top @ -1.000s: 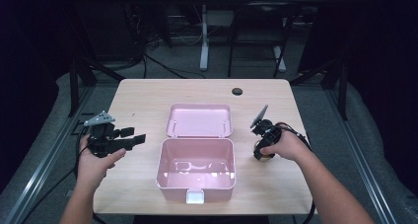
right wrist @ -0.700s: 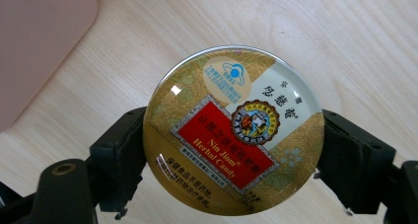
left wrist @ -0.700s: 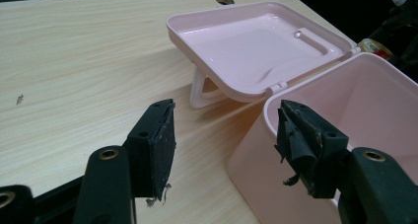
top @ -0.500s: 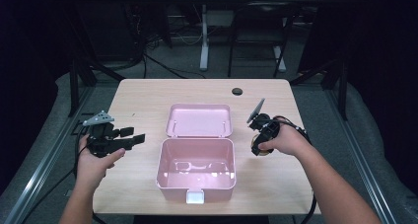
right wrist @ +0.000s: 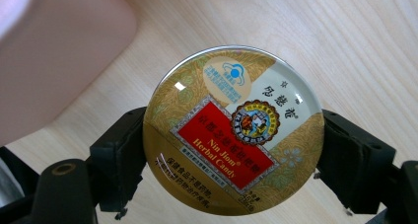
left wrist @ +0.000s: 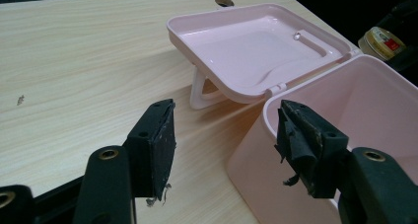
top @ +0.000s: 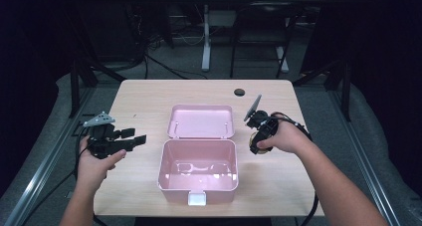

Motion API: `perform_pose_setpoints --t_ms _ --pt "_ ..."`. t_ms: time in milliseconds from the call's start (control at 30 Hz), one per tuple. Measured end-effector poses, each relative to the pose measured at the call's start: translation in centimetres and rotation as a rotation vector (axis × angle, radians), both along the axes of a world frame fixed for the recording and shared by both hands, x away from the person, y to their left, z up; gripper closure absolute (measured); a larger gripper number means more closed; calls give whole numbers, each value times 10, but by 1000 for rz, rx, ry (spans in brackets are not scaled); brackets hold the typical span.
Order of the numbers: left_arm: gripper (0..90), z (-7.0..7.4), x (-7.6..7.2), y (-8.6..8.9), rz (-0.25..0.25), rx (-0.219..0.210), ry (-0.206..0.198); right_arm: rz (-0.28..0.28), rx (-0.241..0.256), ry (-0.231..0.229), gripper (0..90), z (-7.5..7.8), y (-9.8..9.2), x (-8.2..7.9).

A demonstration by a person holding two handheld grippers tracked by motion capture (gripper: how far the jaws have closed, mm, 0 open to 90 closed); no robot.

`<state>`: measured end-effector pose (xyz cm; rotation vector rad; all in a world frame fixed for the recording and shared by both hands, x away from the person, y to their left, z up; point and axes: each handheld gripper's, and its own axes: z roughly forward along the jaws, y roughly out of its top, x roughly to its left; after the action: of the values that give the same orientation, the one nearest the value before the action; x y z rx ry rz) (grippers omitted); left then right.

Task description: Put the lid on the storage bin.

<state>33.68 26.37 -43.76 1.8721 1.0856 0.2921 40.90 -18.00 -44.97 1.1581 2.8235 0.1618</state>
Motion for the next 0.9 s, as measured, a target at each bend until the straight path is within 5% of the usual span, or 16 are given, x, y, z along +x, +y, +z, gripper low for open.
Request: perform_pose_setpoints --t_ms 900 --pt "394 1 0 0 -4 2 1 72 -24 -13 198 33 15 -1"
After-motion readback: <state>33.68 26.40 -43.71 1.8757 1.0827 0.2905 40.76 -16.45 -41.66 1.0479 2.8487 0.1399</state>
